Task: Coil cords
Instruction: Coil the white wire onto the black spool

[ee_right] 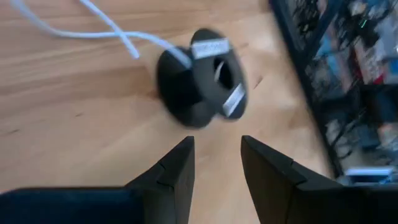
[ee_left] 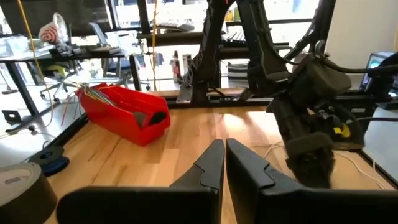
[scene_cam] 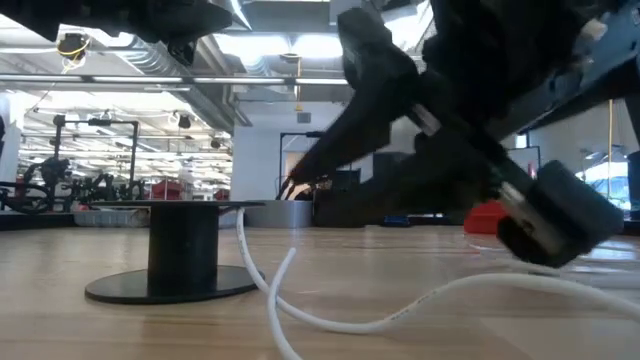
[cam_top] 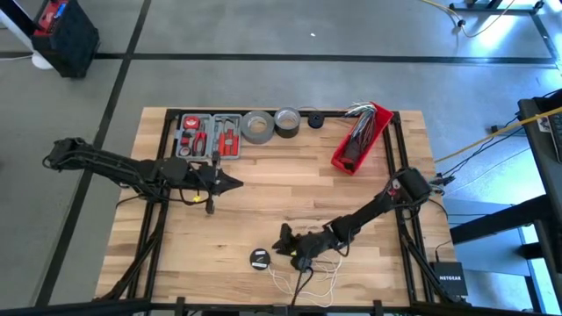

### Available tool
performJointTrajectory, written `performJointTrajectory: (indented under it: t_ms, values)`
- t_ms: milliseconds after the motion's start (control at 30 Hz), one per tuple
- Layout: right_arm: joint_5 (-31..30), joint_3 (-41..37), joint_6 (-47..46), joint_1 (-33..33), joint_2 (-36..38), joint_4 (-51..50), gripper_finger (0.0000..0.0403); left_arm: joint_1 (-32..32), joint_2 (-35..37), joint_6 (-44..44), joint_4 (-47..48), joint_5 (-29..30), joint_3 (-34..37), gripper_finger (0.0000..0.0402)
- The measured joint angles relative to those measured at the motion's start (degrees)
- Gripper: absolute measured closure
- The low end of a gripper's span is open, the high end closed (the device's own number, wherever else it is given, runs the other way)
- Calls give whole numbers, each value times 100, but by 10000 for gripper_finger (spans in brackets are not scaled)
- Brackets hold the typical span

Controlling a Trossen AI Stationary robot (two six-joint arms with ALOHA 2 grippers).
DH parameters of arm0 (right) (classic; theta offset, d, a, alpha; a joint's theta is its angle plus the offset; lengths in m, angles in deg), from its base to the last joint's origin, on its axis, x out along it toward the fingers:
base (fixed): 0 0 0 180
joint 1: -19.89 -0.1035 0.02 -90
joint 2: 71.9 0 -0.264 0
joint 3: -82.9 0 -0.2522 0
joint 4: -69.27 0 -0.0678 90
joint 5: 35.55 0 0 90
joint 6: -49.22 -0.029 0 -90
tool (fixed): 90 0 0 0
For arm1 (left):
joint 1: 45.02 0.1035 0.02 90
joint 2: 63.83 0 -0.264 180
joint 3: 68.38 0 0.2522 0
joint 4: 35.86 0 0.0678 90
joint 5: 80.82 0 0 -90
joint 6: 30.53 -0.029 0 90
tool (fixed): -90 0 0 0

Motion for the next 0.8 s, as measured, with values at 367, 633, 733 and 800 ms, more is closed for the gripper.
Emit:
performJointTrajectory:
  t_ms: [367,633,733,800]
  values:
    - [441,363,595,26,-107,-434,267,0,-4,-1,3,-1,0,391]
    - [889,366,714,164,-107,-434,267,-2,-7,-42,-16,-1,0,391]
    - [996,366,875,220,-129,-360,267,-1,-7,-44,-21,-1,0,391]
    - [1068,376,970,216,-204,-187,267,-1,-7,-71,-33,-1,0,391]
